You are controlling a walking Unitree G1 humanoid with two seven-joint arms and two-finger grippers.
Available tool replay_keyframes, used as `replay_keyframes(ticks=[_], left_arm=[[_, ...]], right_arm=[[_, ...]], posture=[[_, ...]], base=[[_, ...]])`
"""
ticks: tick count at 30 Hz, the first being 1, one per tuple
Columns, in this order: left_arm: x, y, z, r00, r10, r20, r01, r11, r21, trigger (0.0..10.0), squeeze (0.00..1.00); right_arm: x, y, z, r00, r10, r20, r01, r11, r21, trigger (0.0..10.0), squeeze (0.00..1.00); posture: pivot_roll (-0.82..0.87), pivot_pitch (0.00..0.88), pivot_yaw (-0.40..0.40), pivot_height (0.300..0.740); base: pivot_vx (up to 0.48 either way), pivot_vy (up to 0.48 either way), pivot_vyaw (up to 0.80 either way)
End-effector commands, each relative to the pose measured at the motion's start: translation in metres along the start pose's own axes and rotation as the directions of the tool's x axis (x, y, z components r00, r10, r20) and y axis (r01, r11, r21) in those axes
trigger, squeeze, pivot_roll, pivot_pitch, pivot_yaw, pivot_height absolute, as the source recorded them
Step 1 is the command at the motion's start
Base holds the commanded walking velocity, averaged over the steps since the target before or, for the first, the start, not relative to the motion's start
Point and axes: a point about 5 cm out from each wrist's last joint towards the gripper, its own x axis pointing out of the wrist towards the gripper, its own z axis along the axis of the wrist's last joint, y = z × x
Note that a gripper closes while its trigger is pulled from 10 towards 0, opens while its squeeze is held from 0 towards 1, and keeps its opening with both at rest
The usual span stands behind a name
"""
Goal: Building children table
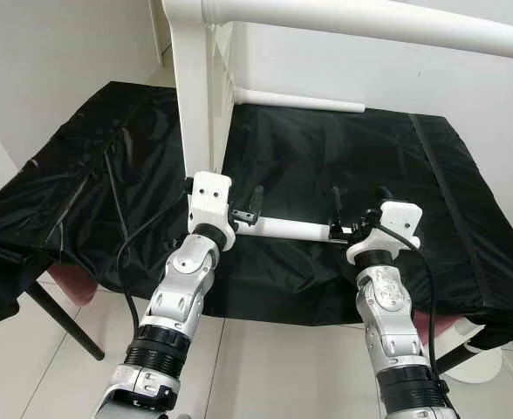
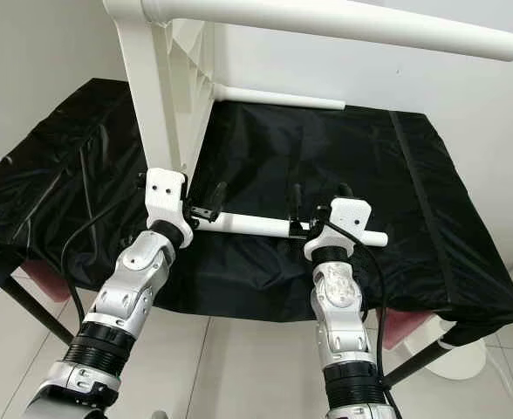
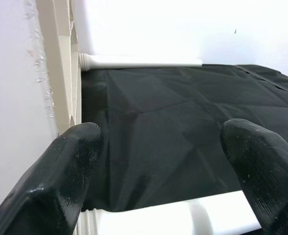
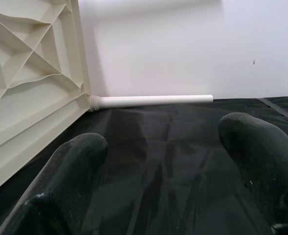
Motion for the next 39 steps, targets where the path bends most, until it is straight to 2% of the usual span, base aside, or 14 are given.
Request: replay_keyframes(ticks=[1,32,33,34,36,37,38,39], left_arm=[[-0.001,-0.003,0.000,0.999,-0.045,0.000,0.045,0.999,0.015,10.0,0.00],[-0.003,-0.009,-0.003,0.997,-0.077,0.009,0.077,0.997,0.021,10.0,0.00],[-0.003,-0.010,-0.005,0.997,-0.079,-0.003,0.079,0.997,0.005,10.0,0.00],[-0.004,-0.014,-0.008,0.995,-0.095,-0.031,0.093,0.994,-0.063,10.0,0.00],[-0.004,-0.014,-0.008,0.995,-0.095,-0.031,0.093,0.994,-0.063,10.0,0.00],[-0.006,-0.022,-0.008,0.990,-0.133,-0.046,0.127,0.986,-0.111,10.0,0.00],[-0.006,-0.022,-0.008,0.990,-0.133,-0.046,0.127,0.986,-0.111,10.0,0.00],[-0.007,-0.028,-0.009,0.986,-0.159,-0.058,0.149,0.978,-0.147,10.0,0.00]], right_arm=[[-0.001,0.002,-0.001,1.000,0.010,0.004,-0.010,1.000,-0.003,10.0,0.00],[0.001,-0.001,0.004,1.000,0.003,0.030,-0.002,1.000,-0.006,10.0,0.00],[0.002,-0.001,0.004,1.000,0.002,0.031,-0.002,1.000,-0.007,10.0,0.00],[0.002,-0.001,0.004,1.000,0.002,0.031,-0.002,1.000,-0.007,10.0,0.00],[0.002,-0.001,0.004,1.000,0.002,0.031,-0.002,1.000,-0.007,10.0,0.00],[0.002,-0.002,0.004,0.999,0.003,0.032,-0.002,1.000,-0.008,10.0,0.00],[0.002,-0.002,0.004,0.999,0.003,0.032,-0.002,1.000,-0.008,10.0,0.00],[0.002,-0.002,0.005,0.999,0.003,0.033,-0.002,1.000,-0.008,10.0,0.00]], posture=[[0.06,0.000,-0.031,0.740],[0.05,0.000,-0.036,0.740],[0.05,0.000,-0.037,0.740],[0.05,0.000,-0.037,0.740],[0.05,0.000,-0.037,0.740],[0.06,0.000,-0.036,0.740],[0.06,0.000,-0.036,0.740],[0.06,0.000,-0.034,0.740]], base=[[0.000,0.000,0.00],[0.000,0.000,0.00],[0.000,0.000,0.00],[0.000,0.000,0.00],[0.000,0.000,0.00],[0.000,0.000,0.00],[0.000,0.000,0.00],[0.000,0.000,0.00]])
